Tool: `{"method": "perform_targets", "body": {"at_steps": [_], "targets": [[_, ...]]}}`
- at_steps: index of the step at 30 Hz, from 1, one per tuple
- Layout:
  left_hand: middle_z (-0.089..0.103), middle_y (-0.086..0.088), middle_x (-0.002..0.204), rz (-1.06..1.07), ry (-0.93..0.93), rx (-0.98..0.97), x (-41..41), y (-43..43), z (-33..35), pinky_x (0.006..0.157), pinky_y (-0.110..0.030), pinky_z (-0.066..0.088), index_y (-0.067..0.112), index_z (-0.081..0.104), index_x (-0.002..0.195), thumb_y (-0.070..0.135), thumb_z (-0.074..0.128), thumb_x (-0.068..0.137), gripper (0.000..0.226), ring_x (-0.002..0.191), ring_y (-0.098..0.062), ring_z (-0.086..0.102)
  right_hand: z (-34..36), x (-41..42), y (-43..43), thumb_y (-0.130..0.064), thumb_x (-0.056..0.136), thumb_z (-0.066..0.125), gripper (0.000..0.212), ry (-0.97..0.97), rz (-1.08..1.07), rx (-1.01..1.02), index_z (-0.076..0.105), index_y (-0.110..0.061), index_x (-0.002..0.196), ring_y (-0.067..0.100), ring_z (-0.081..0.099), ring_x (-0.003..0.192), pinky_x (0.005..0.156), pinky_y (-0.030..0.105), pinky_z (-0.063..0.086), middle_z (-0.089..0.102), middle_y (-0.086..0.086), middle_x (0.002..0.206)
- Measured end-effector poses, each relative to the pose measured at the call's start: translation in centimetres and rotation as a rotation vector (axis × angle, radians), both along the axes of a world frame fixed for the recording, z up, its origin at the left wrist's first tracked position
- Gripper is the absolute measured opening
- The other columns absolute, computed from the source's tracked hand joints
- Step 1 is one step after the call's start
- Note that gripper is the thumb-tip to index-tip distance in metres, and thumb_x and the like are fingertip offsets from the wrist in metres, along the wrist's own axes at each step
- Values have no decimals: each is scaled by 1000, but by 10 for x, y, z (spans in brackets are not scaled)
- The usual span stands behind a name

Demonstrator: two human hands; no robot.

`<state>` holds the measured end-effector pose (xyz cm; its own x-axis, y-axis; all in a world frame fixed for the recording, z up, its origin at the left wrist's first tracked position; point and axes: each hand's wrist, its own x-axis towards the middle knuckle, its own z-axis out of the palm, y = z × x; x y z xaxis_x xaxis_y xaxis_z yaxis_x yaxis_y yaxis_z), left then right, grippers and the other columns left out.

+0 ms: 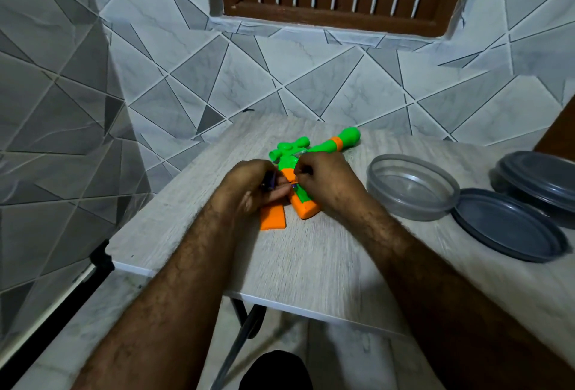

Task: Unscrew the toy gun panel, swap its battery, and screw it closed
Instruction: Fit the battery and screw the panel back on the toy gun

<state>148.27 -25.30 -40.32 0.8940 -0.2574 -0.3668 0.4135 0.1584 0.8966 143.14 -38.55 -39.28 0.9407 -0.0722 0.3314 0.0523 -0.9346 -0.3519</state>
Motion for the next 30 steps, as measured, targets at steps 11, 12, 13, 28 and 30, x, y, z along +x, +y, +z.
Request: {"method": "perform_targets", "body": {"at_steps": [11,12,13,28,30], "targets": [[52,-15,80,-72,4,-129,-11,-8,15,66,-47,59,3,47,102,7,34,96,14,62,-27,58,13,-2,2,-26,68,86,22,75,16,523,70,-15,77,8,59,47,48,22,47,66,0,61],[53,-17,87,-82,-3,-133,-12,-9,15,75,-51,58,3,47,109,6,35,95,19,71,-30,59,13,-2,2,-21,69,86,23,91,19,586,69,-14,82,7,59,44,46,21,47,66,0,61],[53,-19,95,-87,-8,-127,-12,-9,15,82,-56,55,2,48,116,6,35,94,26,81,-33,60,14,-1,2,-16,70,85,25,113,22,641,68,-13,88,7,59,43,44,20,47,66,1,63],[65,-14,74,16,-53,84,-9,-9,11,57,-33,57,-1,52,111,3,42,94,20,62,-24,64,10,2,-19,-4,77,69,18,172,-66,668,64,-10,93,15,58,42,47,28,57,65,11,68],[64,-15,75,49,-69,92,-9,-10,10,57,-33,57,-3,54,109,2,44,94,19,61,-24,63,10,2,-19,-5,77,71,16,161,-63,623,65,-9,92,15,59,41,46,26,57,65,10,65]]}}
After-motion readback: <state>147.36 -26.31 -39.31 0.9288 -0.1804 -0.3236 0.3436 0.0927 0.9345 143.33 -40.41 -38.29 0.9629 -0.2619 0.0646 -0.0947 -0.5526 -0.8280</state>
